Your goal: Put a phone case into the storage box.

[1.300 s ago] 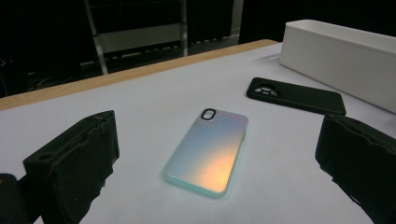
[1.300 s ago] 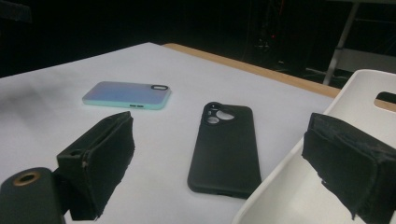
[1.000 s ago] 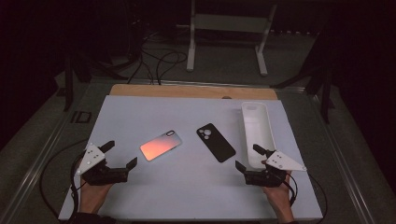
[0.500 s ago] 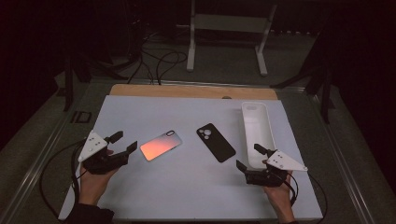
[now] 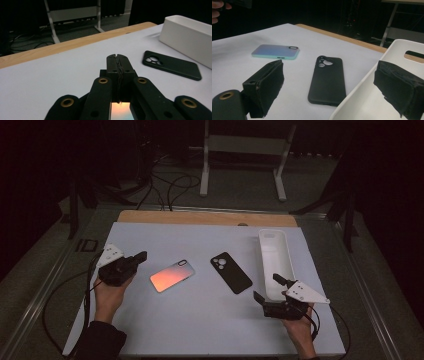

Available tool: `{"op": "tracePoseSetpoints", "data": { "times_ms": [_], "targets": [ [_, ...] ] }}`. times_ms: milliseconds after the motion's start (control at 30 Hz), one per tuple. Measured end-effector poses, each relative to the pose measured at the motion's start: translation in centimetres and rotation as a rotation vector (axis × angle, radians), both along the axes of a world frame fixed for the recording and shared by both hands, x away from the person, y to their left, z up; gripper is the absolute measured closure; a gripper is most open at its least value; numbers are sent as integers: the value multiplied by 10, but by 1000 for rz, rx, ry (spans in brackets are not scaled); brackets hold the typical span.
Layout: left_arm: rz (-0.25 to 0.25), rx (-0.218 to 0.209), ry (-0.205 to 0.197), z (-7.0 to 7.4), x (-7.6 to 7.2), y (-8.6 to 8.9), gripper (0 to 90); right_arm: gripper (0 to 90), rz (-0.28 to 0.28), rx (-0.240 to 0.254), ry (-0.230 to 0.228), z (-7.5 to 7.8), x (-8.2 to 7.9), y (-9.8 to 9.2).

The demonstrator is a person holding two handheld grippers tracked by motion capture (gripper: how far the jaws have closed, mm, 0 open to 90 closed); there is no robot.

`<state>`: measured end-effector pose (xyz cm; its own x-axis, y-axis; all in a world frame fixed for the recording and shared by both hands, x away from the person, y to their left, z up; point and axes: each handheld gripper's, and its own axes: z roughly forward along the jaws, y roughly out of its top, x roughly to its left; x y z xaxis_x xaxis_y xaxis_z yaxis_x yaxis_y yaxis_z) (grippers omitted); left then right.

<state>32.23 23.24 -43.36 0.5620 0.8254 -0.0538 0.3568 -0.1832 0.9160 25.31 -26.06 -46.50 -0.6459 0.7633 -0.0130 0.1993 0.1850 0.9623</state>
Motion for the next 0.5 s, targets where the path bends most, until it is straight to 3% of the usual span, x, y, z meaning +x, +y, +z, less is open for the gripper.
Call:
{"op": "tracePoseSetpoints", "data": {
  "times_ms": [267, 500],
  "targets": [
    [12, 43, 32, -8, 18, -3, 900, 89, -2, -6, -4, 0, 0, 0],
    [40, 95, 85, -30, 39, -8, 900, 89, 3, -10, -7, 1, -1, 1]
  ]
}}
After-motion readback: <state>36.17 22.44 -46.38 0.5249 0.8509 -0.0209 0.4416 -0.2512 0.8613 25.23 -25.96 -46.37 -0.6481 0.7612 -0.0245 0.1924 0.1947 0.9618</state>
